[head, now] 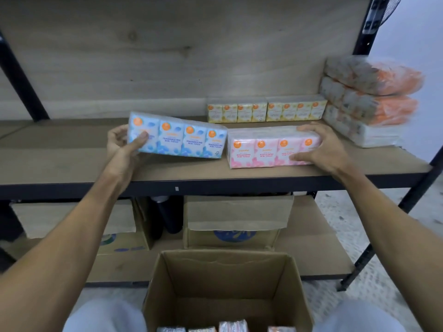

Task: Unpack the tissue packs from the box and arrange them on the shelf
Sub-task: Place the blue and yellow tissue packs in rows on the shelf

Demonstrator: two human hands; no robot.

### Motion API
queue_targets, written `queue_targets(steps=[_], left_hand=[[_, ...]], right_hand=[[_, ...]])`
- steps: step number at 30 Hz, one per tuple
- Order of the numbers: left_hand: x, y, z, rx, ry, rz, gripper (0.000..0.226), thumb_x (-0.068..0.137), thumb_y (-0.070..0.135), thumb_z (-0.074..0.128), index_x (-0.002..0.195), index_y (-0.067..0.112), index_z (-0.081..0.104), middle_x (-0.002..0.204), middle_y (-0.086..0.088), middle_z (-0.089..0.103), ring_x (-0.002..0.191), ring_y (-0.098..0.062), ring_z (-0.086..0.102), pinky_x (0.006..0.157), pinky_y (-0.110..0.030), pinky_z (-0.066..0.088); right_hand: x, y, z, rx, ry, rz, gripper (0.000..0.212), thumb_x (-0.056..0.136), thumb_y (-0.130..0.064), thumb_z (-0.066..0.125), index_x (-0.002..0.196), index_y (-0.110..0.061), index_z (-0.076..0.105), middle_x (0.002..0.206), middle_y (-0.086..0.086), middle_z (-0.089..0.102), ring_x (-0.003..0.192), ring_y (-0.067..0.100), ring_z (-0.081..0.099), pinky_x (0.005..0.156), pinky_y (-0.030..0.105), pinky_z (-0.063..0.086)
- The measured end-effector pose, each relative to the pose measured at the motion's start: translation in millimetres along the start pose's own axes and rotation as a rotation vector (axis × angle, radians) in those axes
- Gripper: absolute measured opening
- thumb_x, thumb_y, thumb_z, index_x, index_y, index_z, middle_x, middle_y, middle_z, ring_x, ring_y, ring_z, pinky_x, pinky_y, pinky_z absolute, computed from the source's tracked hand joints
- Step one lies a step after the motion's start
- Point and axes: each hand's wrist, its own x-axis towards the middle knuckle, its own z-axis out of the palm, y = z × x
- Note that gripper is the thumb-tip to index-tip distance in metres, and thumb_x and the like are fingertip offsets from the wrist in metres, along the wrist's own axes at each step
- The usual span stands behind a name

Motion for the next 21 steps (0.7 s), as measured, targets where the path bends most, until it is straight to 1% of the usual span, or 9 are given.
queue_targets(steps=[2,3,6,10,13,16,17,19,21], left_hand=[[-0.9,-3.7,-6.5,0.100,-0.013,0.002,0.049,0.067,0.023,0.079,0.104,0.022,0.047,0.115,-0.003,0.059,0.108,-0.020,0.061,0.093,-0.038,0.052],[0.3,-4.3,-9.5,0.156,-0.021,-0.003,0.048,0.068,0.021,0.080,0.104,0.023,0.048,0.113,-0.002,0.060,0.110,-0.021,0.060,0.095,-0.038,0.050],[5.4,-5.4,-17.1,0.319,-0.081,-0.044,0.039,0.079,0.014,0.076,0.105,0.026,0.050,0.113,0.000,0.065,0.113,-0.022,0.062,0.097,-0.036,0.049],[10.4,-5.7,-23.4,0.391,-0.130,-0.113,0.030,0.083,0.012,0.071,0.103,0.022,0.052,0.115,-0.001,0.066,0.111,-0.022,0.063,0.098,-0.038,0.048],[16.2,-6.8,-29.5,0.438,-0.173,-0.172,0.045,0.079,0.017,0.076,0.118,0.012,0.055,0.117,-0.004,0.068,0.109,-0.020,0.065,0.101,-0.044,0.046],[15.5,-5.1,-28.7,0.477,-0.191,-0.191,0.056,0.076,0.019,0.078,0.126,0.013,0.054,0.117,-0.002,0.068,0.107,-0.018,0.066,0.102,-0.043,0.046],[13.9,-4.9,-25.9,0.486,-0.184,-0.181,0.061,0.075,0.018,0.078,0.130,0.016,0.052,0.120,0.000,0.066,0.109,-0.017,0.064,0.102,-0.040,0.046],[7.6,-1.9,-17.6,0.509,-0.142,-0.111,0.074,0.077,0.013,0.077,0.141,0.023,0.041,0.132,0.008,0.054,0.114,-0.011,0.056,0.099,-0.027,0.043],[2.9,0.7,-10.4,0.524,-0.107,-0.010,0.085,0.075,0.011,0.079,0.144,0.032,0.033,0.139,0.012,0.042,0.118,-0.006,0.049,0.096,-0.023,0.042]], right_hand=[[1.7,0.0,0.3,0.012,-0.001,-0.008,0.070,0.053,-0.027,0.093,0.115,-0.035,0.063,0.136,-0.003,0.046,0.121,0.013,0.047,0.100,0.029,0.043],[2.2,-0.3,0.3,0.011,0.001,-0.012,0.068,0.053,-0.031,0.093,0.114,-0.035,0.064,0.135,-0.004,0.047,0.121,0.012,0.047,0.099,0.027,0.043],[3.5,0.9,0.6,0.028,-0.007,-0.015,0.066,0.054,-0.034,0.092,0.114,-0.036,0.064,0.135,-0.005,0.047,0.122,0.013,0.047,0.103,0.034,0.044],[5.7,6.1,3.7,0.047,-0.004,-0.018,0.067,0.055,-0.035,0.091,0.116,-0.038,0.064,0.138,-0.006,0.047,0.125,0.012,0.046,0.107,0.038,0.042],[7.0,7.7,4.8,0.054,-0.002,-0.015,0.066,0.055,-0.035,0.091,0.116,-0.039,0.064,0.140,-0.007,0.047,0.127,0.011,0.045,0.108,0.039,0.041],[6.9,9.0,5.6,0.066,-0.008,-0.006,0.067,0.055,-0.036,0.091,0.116,-0.041,0.064,0.142,-0.008,0.045,0.129,0.010,0.043,0.109,0.038,0.039],[6.2,9.6,5.8,0.063,-0.007,-0.007,0.068,0.055,-0.037,0.091,0.116,-0.042,0.063,0.143,-0.007,0.044,0.130,0.010,0.042,0.110,0.039,0.039],[3.6,9.0,6.1,0.052,0.005,-0.014,0.070,0.053,-0.039,0.091,0.117,-0.044,0.062,0.146,-0.006,0.041,0.134,0.010,0.038,0.112,0.039,0.035],[-0.2,6.3,5.9,0.018,0.020,-0.022,0.075,0.054,-0.040,0.091,0.122,-0.043,0.059,0.151,-0.004,0.036,0.138,0.010,0.032,0.114,0.036,0.031]])
